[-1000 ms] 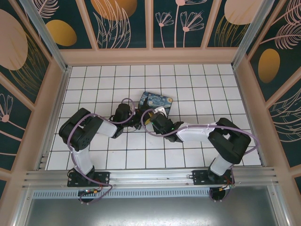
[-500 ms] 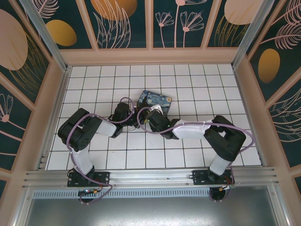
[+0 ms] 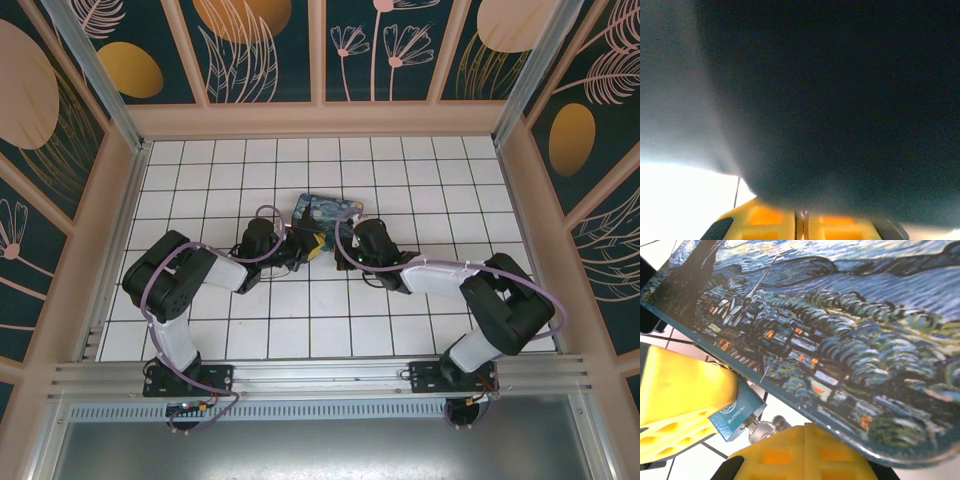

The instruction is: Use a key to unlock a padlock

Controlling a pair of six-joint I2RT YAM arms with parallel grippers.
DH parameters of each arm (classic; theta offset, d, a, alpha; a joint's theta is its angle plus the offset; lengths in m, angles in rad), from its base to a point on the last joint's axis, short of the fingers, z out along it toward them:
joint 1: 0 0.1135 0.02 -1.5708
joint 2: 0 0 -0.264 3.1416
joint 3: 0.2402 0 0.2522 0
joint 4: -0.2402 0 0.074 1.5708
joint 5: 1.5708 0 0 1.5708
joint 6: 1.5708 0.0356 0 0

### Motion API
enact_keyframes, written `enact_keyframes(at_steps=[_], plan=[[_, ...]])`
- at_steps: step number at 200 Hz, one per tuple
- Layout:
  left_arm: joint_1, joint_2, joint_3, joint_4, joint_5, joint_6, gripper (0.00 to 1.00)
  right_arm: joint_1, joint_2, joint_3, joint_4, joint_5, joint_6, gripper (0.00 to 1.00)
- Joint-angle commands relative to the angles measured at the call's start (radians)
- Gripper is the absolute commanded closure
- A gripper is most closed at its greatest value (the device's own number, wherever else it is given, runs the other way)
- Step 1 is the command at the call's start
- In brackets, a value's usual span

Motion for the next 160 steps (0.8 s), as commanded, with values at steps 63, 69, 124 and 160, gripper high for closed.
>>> enact_keyframes(at_steps=[63,69,124,160], plan=[[-0.019,0.007,-0.004,-0.028,0.087,0.011,1.00,0.005,-0.104,-0.041,0.013,0.009,-0.015,0.73],[-0.019,0.007,-0.001,-0.029,0.089,0.012,1.00,0.011,-0.109,-0.039,-0.005,0.017,-0.024,0.70],[-0.019,0.003,0.013,-0.054,0.087,0.022,1.00,0.127,-0.074,0.031,-0.158,0.202,-0.130,0.64],[-0.018,0.001,0.013,-0.057,0.089,0.023,1.00,0.203,-0.009,0.086,-0.223,0.394,-0.207,0.60]])
